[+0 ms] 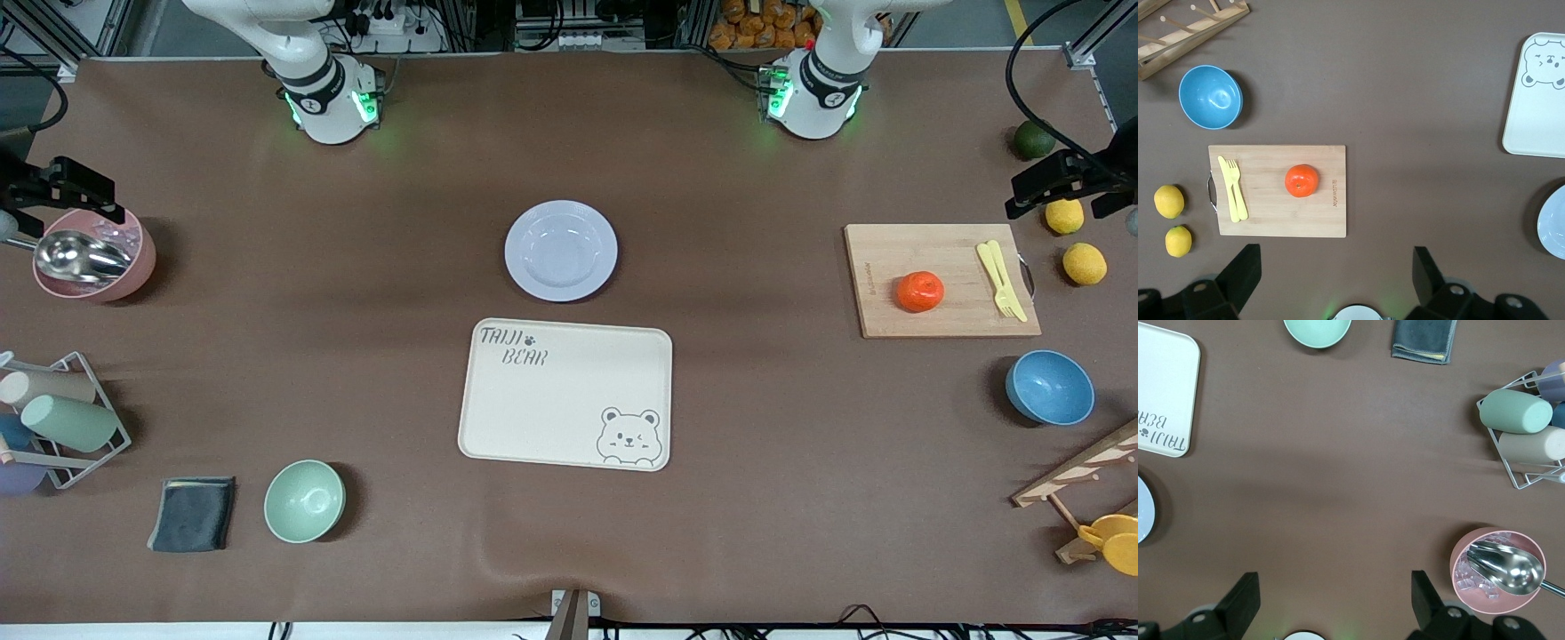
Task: Place orange and plate with both arms
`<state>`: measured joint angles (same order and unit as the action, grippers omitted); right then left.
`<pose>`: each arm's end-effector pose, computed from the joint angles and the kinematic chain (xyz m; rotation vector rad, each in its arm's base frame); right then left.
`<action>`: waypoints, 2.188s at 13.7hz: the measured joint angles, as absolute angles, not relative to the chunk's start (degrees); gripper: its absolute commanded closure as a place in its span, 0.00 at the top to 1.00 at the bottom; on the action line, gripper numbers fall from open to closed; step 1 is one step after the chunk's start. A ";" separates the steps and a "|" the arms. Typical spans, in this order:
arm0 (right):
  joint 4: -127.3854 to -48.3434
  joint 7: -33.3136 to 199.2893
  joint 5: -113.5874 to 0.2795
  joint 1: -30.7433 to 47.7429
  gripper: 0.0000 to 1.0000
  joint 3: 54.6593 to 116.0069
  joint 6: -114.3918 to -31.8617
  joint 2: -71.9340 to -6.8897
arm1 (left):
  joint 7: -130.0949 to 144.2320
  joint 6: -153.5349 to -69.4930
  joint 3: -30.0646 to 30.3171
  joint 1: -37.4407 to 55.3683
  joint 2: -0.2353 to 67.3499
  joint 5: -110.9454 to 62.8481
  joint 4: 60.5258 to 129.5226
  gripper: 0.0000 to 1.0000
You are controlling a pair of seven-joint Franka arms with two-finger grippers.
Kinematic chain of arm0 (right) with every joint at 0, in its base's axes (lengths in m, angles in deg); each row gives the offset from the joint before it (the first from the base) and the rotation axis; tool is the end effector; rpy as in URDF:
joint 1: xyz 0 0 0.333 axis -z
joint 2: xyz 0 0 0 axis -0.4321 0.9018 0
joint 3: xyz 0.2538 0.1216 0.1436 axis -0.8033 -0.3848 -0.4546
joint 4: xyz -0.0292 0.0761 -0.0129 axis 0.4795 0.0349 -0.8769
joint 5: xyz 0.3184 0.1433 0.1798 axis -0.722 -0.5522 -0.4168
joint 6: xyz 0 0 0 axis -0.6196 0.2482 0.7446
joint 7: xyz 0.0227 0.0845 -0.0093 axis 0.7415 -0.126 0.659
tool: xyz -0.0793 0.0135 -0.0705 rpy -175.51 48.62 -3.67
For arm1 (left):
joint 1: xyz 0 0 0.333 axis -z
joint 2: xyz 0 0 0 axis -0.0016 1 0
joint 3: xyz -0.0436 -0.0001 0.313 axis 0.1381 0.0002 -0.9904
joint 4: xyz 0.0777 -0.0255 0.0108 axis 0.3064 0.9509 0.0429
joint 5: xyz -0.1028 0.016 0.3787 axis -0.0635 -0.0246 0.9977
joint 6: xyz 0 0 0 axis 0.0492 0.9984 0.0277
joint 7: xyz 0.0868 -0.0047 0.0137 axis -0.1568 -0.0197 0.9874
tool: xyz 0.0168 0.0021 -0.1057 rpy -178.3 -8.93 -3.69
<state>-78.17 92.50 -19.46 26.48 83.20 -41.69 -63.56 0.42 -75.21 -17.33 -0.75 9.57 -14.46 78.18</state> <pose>0.5386 -0.0402 0.6289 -3.1172 -0.2817 0.1237 0.5463 0.0018 0.6541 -3.1303 0.0015 0.1021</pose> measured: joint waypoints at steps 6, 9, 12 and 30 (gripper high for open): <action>-78.17 92.50 -19.46 26.48 1.00 83.19 -41.58 -63.55 | 0.42 -75.21 -17.84 -0.77 9.65 -14.44 78.18 1.00; -78.29 92.50 -19.46 26.48 1.00 83.19 -41.45 -63.20 | 0.42 -75.24 -20.11 -1.05 10.87 -14.40 78.66 1.00; -78.37 92.49 -19.46 26.48 1.00 83.18 -41.39 -62.69 | 0.40 -76.52 -20.69 -4.19 13.67 -14.35 81.33 1.00; -83.37 92.05 -29.05 26.52 1.00 83.08 -41.65 -52.46 | -0.50 -119.81 -20.16 -14.49 17.87 -13.75 126.28 1.00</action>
<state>-83.37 92.05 -29.05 26.52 83.08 -41.65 -52.46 -0.50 -119.81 -20.16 -14.49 17.87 -13.75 126.28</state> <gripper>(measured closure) 0.000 0.000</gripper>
